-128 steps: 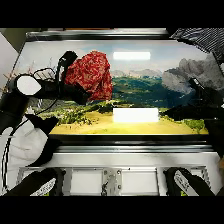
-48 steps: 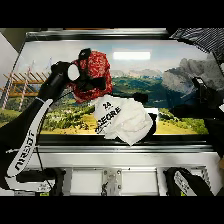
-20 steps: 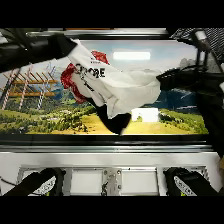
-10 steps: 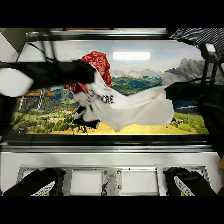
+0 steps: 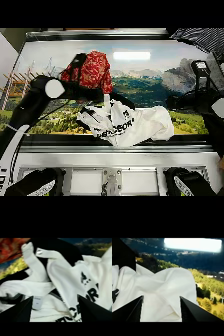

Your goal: Fold the clothes and pants, and hang the long-sleeved shirts on hangers.

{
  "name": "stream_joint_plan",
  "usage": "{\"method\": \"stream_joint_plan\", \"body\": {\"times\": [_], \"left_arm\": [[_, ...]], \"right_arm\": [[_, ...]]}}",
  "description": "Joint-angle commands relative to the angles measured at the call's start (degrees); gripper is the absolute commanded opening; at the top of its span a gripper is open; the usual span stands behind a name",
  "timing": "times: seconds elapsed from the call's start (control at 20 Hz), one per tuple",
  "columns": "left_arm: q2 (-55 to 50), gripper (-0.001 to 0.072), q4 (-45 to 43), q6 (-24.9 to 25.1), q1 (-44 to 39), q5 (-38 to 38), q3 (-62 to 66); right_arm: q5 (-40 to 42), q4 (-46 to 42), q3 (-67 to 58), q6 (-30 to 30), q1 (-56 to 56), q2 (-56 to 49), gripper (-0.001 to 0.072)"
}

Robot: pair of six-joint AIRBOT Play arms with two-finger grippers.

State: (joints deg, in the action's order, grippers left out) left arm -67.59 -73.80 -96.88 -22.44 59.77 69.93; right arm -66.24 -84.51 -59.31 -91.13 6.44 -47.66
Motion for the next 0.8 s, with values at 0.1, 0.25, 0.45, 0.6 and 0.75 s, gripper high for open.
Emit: {"method": "stream_joint_plan", "body": {"times": [0.1,0.25,0.45,0.6,0.75], "left_arm": [[-0.5,0.0589,2.1,2.5,16.5,-0.4,-13.2],[-7.6,0.0588,12.8,12.9,19.0,-3.7,-18.3],[-16.1,0.0588,23.1,19.9,18.3,-5.8,-17.9],[-19.9,0.0588,22.8,20.0,15.7,-5.8,-15.7],[-21.7,0.0109,22.3,19.9,14.4,-5.6,-14.1]], "right_arm": [[0.0,-0.1,0.3,0.1,0.0,-0.2,0.0496],[0.0,0.3,0.3,1.2,0.1,-0.4,0.0496],[0.0,0.3,0.3,1.6,0.1,-0.5,0.0497],[0.0,3.8,0.3,6.5,0.1,-1.1,0.0497],[0.5,10.6,0.0,11.5,0.1,-3.9,0.0497]]}}
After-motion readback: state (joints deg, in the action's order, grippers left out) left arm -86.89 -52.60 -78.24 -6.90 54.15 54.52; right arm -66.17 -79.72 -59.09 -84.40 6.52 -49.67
